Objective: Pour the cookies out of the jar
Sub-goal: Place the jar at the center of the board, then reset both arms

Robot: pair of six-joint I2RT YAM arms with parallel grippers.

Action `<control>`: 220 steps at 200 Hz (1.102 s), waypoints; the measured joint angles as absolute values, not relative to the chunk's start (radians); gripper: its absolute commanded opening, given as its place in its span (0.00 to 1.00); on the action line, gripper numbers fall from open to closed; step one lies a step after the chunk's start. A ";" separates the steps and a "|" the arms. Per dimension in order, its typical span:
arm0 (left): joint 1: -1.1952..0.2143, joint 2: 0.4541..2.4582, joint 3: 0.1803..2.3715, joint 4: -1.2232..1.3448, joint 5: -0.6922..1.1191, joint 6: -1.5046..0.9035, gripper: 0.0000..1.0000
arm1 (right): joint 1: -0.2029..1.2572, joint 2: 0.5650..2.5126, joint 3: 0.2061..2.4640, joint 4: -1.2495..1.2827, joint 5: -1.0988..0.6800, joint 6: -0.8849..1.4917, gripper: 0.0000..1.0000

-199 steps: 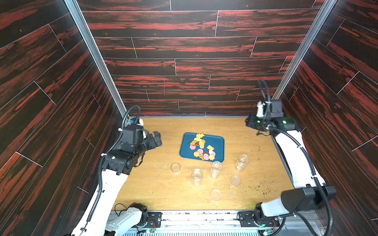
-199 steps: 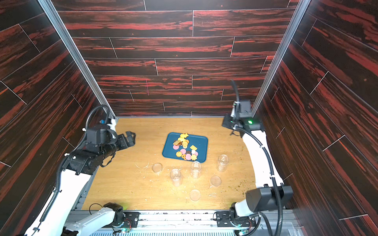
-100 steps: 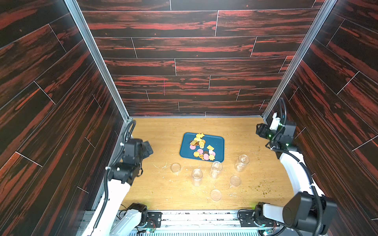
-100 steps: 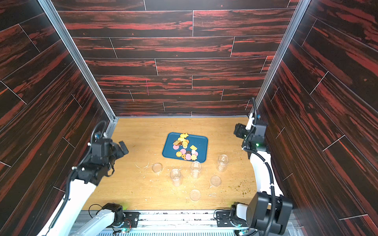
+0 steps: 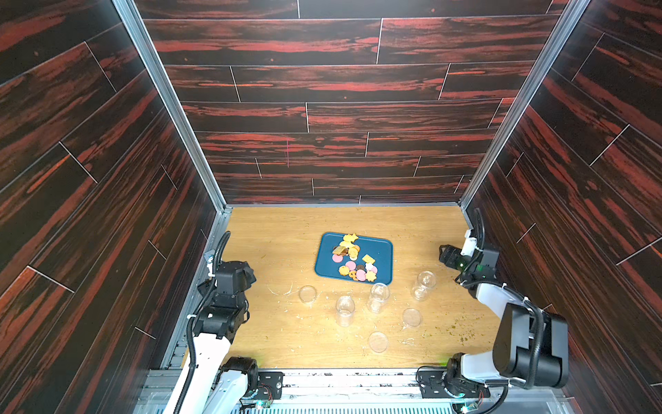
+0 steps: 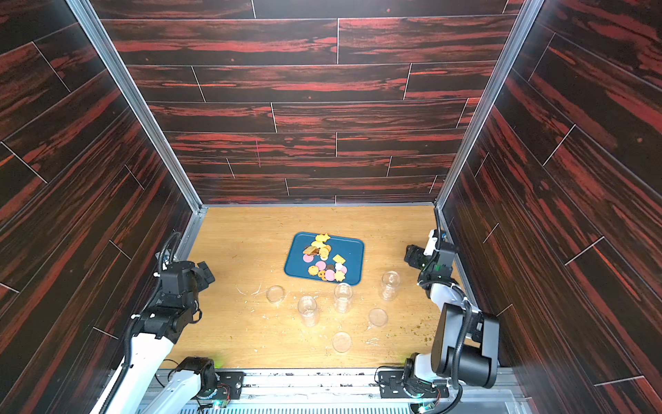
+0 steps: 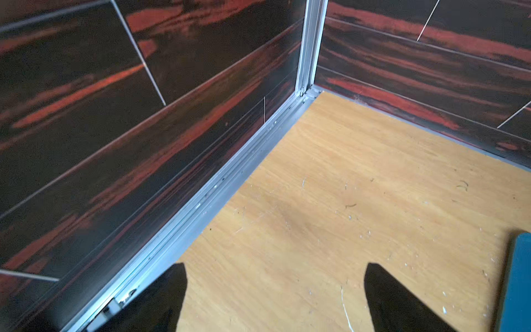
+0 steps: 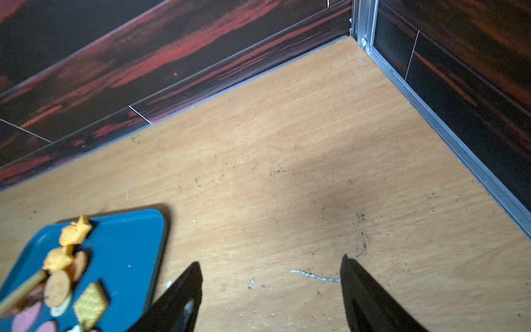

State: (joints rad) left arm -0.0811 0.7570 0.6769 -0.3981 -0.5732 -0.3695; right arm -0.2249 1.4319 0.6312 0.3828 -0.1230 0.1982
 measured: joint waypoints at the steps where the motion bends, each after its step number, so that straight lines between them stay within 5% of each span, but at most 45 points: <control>1: -0.081 0.759 0.675 -0.393 -0.573 -0.369 1.00 | -0.225 1.433 0.629 0.389 -0.123 0.199 0.79; 84: -0.038 0.949 0.534 -0.005 -0.569 -0.279 1.00 | -0.216 1.467 0.371 0.834 -0.130 0.188 0.80; 162: 0.019 1.330 0.484 0.386 -0.492 -0.241 1.00 | -0.198 1.474 0.347 0.979 -0.131 0.170 0.80; 220: 0.019 1.374 0.450 0.549 -0.405 -0.197 1.00 | -0.186 1.474 0.318 1.034 -0.132 0.153 0.80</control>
